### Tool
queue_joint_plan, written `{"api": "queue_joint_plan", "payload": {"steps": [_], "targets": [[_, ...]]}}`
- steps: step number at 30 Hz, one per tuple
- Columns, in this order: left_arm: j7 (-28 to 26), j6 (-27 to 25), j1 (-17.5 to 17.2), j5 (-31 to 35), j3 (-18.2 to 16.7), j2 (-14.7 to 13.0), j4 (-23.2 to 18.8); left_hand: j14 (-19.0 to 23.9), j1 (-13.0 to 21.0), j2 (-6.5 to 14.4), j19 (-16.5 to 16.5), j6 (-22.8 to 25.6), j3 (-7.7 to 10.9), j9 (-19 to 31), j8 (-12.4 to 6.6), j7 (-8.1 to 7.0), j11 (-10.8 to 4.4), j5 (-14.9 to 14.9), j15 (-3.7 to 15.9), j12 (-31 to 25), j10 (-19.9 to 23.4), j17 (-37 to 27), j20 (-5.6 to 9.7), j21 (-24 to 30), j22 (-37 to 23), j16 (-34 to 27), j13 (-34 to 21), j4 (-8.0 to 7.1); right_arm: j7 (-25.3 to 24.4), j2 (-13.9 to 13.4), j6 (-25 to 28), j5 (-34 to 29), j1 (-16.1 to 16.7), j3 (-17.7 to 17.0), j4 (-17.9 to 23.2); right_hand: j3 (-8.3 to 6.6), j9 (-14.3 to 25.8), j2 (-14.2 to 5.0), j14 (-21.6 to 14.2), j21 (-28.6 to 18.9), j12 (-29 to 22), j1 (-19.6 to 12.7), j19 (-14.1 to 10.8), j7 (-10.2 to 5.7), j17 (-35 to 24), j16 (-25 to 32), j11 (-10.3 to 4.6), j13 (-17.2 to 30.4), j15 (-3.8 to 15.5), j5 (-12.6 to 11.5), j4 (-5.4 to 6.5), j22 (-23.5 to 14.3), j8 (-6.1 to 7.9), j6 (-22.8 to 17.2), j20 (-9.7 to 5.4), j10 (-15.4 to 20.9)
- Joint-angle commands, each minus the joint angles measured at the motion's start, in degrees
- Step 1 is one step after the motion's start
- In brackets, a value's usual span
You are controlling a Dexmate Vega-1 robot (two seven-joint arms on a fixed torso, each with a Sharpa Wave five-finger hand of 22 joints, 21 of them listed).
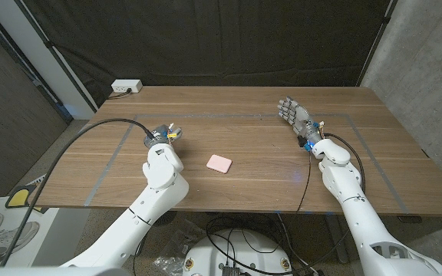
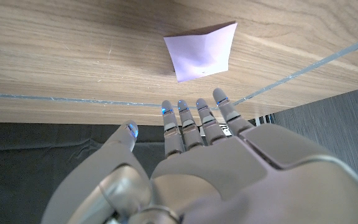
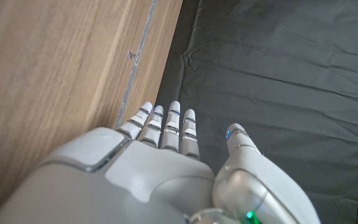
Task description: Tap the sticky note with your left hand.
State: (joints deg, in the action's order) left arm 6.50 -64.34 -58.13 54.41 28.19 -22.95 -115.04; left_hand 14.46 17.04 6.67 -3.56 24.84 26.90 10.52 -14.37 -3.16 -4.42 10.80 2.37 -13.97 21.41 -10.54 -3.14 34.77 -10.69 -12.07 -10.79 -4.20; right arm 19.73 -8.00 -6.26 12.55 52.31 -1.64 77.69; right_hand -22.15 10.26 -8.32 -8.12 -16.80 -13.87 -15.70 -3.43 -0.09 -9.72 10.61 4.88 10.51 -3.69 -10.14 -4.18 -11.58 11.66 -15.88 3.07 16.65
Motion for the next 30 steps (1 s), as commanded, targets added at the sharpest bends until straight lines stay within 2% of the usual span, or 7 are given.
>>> {"api": "queue_joint_plan", "payload": {"steps": [1, 4, 8, 9, 19, 27, 30], "targets": [[2.4, -2.5, 2.4, 1.2, 2.6, -1.1, 2.1, 2.0, -0.1, -0.5, -0.3, 1.2, -0.02, 0.1, -0.29, 0.05, -0.03, -0.1, 2.29, -0.3, 2.0, -0.1, 0.03, 0.1, 0.0, -0.5, -0.1, -0.26, 0.3, 0.0, -0.1, 0.1, -0.3, -0.2, -0.8, -0.53, 0.3, 0.10, -0.3, 0.0, 0.0, -0.6, -0.4, 0.02, -0.3, -0.1, -0.16, 0.2, 0.05, -0.1, 0.00, -0.3, -0.01, -0.6, -0.02, 0.4], [3.3, -3.3, 3.3, 1.5, 3.3, -1.2, 2.8, 4.3, -0.1, -0.6, -1.3, 2.6, -0.04, 0.1, -0.28, 0.55, -0.09, -0.1, 2.47, -0.8, 4.7, -0.1, -0.86, 0.3, 0.0, -0.9, -0.1, -0.41, 0.5, 0.0, -0.5, 0.0, -0.6, -0.1, -1.4, -0.56, 0.3, 0.08, -0.3, 0.0, 0.0, -0.6, -0.4, 0.03, -0.3, -0.1, -0.21, 0.2, 0.08, -0.1, 0.01, -0.3, -0.05, -0.6, -0.03, 0.5], [3.8, -3.8, 4.1, 1.4, 3.9, -1.3, 3.7, 5.8, -0.1, -0.8, -2.6, 3.8, -0.03, 0.1, -0.38, 1.18, -0.25, 0.0, 3.27, -0.8, 5.8, 0.0, -0.83, 0.6, 0.0, -1.1, -0.1, -0.45, 0.3, 0.1, -0.4, 0.0, -0.8, -0.2, -1.5, -0.58, 0.3, 0.10, -0.3, 0.0, 0.0, -0.6, -0.4, 0.01, -0.3, -0.1, -0.27, 0.2, 0.09, -0.1, 0.00, -0.3, -0.07, -0.6, -0.05, 0.5], [4.1, -3.8, 4.2, 1.3, 4.0, -1.4, 3.8, 5.9, -0.1, -0.9, -3.0, 4.1, -0.04, 0.1, -0.40, 1.41, 0.12, 0.0, 3.30, -0.8, 6.3, 0.0, -0.82, 0.7, 0.0, -1.1, -0.1, -0.46, 0.3, 0.1, -0.4, 0.0, -0.9, -0.2, -1.6, -0.59, 0.3, 0.11, -0.3, 0.0, 0.0, -0.6, -0.4, 0.04, -0.3, -0.1, -0.20, 0.2, 0.13, -0.1, -0.01, -0.3, -0.08, -0.6, -0.05, 0.5], [5.9, -6.2, 6.9, 1.7, 6.2, -1.8, 6.7, 8.0, -0.2, -1.3, -3.5, 6.9, -0.18, 0.1, -0.62, 1.86, 0.00, 0.0, 3.60, -0.9, 8.9, 0.1, -0.07, 0.5, 0.1, -1.0, -0.1, -0.66, 0.3, 0.4, -1.0, 0.0, -1.4, -0.4, -3.0, -0.65, 0.3, 0.14, -0.3, 0.0, 0.1, -0.6, -0.4, -0.01, -0.3, -0.1, -0.28, 0.2, 0.08, -0.1, -0.01, -0.3, -0.15, -0.6, -0.06, 0.6], [5.7, -6.5, 8.1, 1.6, 7.2, -2.0, 8.4, 9.2, -0.4, -1.6, -4.2, 7.7, -0.36, 0.0, -0.48, 2.19, 0.63, 0.1, 3.77, -0.8, 9.9, 0.1, 0.40, 0.6, 0.1, -1.0, -0.1, -0.84, -0.1, 0.6, -1.2, -0.1, -1.6, -0.5, -3.4, -0.69, 0.3, 0.15, -0.3, 0.1, 0.0, -0.6, -0.3, 0.10, -0.3, -0.1, -0.10, 0.2, 0.12, 0.0, 0.01, -0.3, -0.21, -0.6, -0.07, 0.8], [5.7, -6.8, 8.5, 1.4, 7.4, -2.0, 8.9, 10.6, -0.5, -1.9, -5.6, 9.6, -0.48, 0.0, -0.76, 2.44, 0.61, 0.1, 4.41, -0.9, 11.3, 0.2, 0.42, 0.9, 0.1, -1.1, -0.1, -0.94, 0.0, 0.6, -1.4, -0.2, -1.6, -0.5, -3.7, -0.71, 0.3, 0.15, -0.4, 0.1, 0.1, -0.5, -0.4, 0.09, -0.3, -0.1, -0.07, 0.2, 0.18, 0.0, 0.01, -0.3, -0.23, -0.6, -0.10, 0.8]]}}
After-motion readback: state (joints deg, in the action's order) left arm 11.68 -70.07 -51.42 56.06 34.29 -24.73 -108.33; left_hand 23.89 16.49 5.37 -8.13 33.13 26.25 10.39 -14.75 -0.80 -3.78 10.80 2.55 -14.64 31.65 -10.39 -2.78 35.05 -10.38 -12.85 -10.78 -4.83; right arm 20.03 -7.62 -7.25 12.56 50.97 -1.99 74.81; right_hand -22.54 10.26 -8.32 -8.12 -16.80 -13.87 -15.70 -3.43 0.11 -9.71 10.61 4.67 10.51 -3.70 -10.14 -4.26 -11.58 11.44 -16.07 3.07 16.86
